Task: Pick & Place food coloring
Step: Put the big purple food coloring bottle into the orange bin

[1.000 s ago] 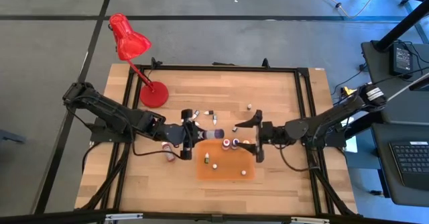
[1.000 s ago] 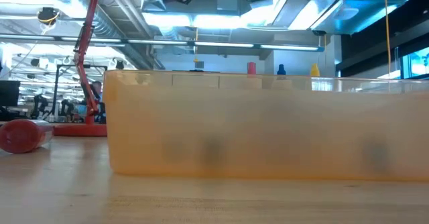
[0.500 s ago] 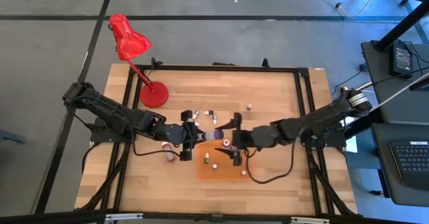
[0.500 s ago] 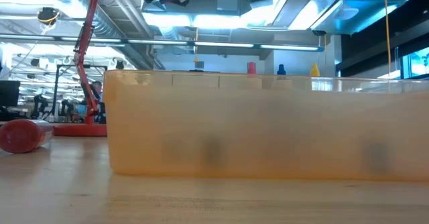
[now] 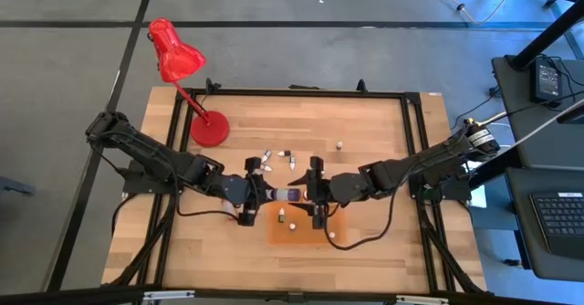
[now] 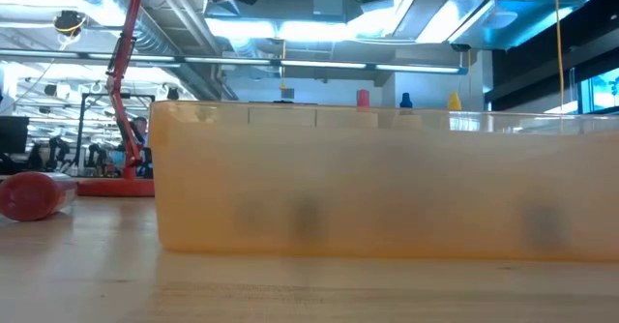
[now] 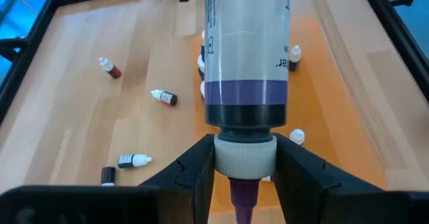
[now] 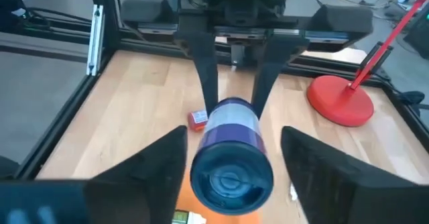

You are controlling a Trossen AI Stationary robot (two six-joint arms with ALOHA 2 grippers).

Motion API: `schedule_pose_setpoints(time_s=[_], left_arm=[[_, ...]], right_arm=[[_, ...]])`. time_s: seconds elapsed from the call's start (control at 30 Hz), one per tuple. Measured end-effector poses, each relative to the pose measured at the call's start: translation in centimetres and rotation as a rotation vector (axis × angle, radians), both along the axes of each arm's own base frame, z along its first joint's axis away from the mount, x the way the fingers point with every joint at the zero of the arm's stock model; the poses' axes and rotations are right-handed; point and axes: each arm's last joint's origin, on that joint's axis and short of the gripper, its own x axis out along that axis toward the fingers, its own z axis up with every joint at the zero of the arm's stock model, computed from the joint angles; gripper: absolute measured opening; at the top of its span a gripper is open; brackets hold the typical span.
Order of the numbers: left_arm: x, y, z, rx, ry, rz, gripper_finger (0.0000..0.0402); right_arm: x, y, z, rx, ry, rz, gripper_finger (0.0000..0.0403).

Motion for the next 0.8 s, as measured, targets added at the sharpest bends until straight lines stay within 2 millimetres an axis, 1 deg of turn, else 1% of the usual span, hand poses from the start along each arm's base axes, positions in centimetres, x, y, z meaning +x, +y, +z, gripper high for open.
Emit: schedule_pose_setpoints(time_s=[0.17,0.27,0.33,0.43,0.8], left_arm=[[0.01,-0.03,0.03,0.003,-0.005,0.002,0.0126],[0.09,-0.07,0.11,0.003,-0.018,-0.004,0.0125],[0.11,-0.07,0.13,0.004,-0.02,-0.004,0.0124],[0.11,-0.06,0.12,0.013,-0.022,0.001,0.0125],[0.25,-0.05,0.32,0.021,-0.048,0.013,0.0124]], right_arm=[[-0.01,0.03,-0.03,0.012,0.006,0.016,0.0184],[-0.06,0.05,0.01,0.018,0.007,0.02,0.017],[-0.08,0.05,0.02,0.02,0.008,0.02,0.0169],[-0.08,0.04,0.02,0.032,0.008,0.015,0.0179],[-0.14,0.01,-0.32,0.049,0.04,0.011,0.025]])
